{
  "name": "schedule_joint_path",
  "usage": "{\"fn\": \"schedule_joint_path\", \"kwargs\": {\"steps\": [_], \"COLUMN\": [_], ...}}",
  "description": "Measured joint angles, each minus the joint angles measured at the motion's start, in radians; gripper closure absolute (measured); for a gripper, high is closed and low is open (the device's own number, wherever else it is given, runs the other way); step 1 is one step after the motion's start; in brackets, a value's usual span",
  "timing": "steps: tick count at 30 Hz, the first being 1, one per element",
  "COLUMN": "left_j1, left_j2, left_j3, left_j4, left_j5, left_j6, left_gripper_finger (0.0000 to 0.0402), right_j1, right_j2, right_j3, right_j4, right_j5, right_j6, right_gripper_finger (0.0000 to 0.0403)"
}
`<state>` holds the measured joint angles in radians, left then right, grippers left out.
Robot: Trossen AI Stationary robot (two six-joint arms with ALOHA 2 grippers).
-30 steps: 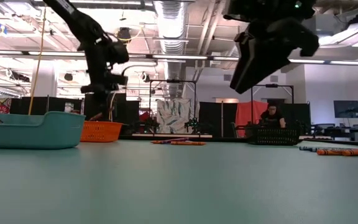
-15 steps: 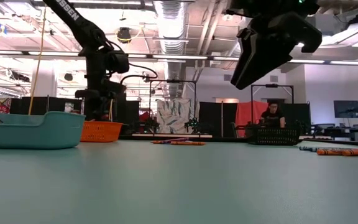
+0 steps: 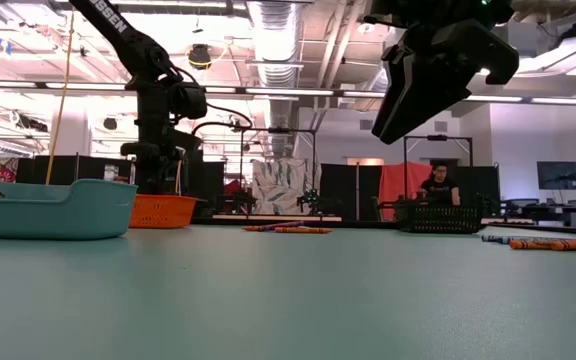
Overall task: Sort crayons
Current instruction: Put the orange crayon into the orange basket
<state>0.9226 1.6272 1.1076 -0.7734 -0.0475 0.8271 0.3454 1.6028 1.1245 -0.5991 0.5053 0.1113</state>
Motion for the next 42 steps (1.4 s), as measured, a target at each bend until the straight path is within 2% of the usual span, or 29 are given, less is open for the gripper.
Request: {"fn": "schedule_joint_path", "kwargs": {"steps": [6,11,22,31,37,42], "left_j1": [-0.002,-0.032,-0.231,-0.555,-0.886,-1.171], "left_j2": [0.000,-0.007,-0.178,-0.344,-0.372,-0.364], "left_j3": [0.000,0.000,0.000,0.000,0.000,0.000], "left_j4": [-0.001,-0.001,-0.016,-0.137,-0.253,-0.299], "left_j5": [0.003,0.017,0.015,0.009,-0.049,-0.123], "left_j6": [-0.033,-0.068,-0.131,-0.337,-0.550,-0.809], "left_gripper_finger": [0.0310,0.0304,0.0303,0.0303,0.0303,0.0303], "right_j1": [0.000,0.000,0.001,0.023,0.070,0.123], "right_j2": [0.000,0.000,0.000,0.000,0.000,0.000], "right_j3": [0.000,0.000,0.000,0.000,0.000,0.000], "right_j4": [0.000,0.000,0.001,0.013,0.043,0.076], "right_j5": [0.000,-0.003,-0.003,-0.007,-0.007,-0.007], "right_j6": [-0.003,-0.004,-0.007,-0.006,-0.006,-0.005], "right_gripper_finger": [0.0210,0.0210,0.0210,0.0210,0.0210,0.0210]}}
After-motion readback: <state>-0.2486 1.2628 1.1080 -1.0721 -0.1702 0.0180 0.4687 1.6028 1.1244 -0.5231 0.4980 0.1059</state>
